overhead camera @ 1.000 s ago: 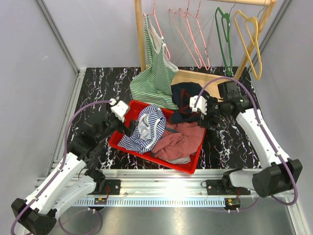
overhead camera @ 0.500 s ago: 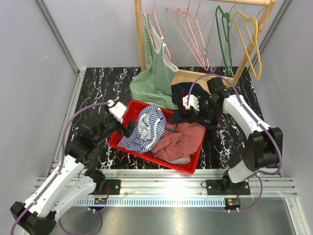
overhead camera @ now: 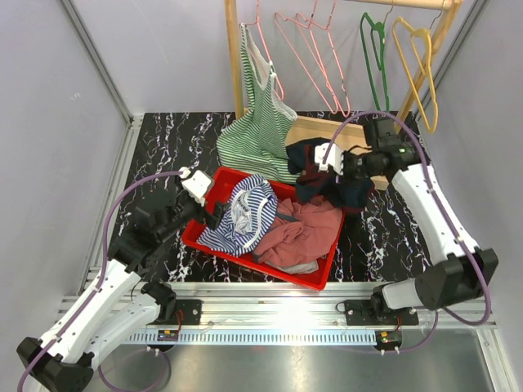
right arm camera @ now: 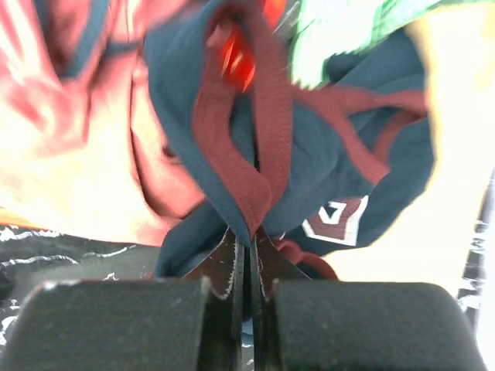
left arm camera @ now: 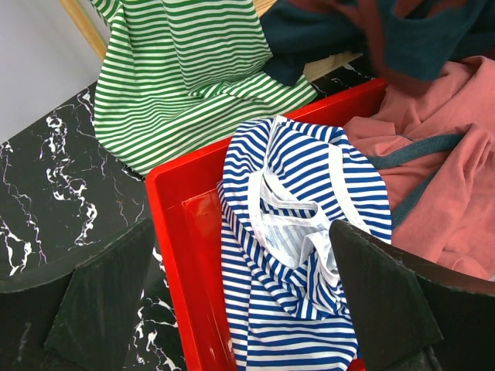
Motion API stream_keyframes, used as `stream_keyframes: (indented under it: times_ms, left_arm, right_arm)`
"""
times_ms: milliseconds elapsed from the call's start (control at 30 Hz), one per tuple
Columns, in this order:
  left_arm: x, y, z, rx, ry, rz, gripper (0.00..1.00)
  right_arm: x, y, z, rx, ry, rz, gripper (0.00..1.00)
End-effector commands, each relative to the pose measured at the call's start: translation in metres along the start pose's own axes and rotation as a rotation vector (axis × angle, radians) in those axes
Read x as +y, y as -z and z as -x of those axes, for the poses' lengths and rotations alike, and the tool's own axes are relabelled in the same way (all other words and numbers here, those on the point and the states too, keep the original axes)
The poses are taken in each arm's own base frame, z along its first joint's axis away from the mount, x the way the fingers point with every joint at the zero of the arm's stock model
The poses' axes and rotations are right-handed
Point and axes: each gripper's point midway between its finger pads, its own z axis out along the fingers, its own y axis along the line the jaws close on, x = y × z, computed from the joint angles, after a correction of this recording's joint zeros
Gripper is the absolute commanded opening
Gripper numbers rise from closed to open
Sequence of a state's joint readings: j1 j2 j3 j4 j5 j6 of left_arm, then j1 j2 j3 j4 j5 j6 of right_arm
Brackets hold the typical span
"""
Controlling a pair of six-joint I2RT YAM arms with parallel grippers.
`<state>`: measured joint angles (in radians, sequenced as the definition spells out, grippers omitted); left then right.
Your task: Remove the tank top from the hanger
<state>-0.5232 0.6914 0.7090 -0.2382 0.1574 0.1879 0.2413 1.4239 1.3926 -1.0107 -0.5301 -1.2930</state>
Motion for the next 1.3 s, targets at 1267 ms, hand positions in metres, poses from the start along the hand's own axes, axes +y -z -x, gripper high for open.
stream_keyframes:
  times_ms: [1267]
  left_arm:
    - [0.03, 0.012, 0.013, -0.096, -0.049, 0.173, 0.99]
  right_arm:
    - [0.043, 0.344, 0.338, -1.057, 0.032, -0.022, 0.0]
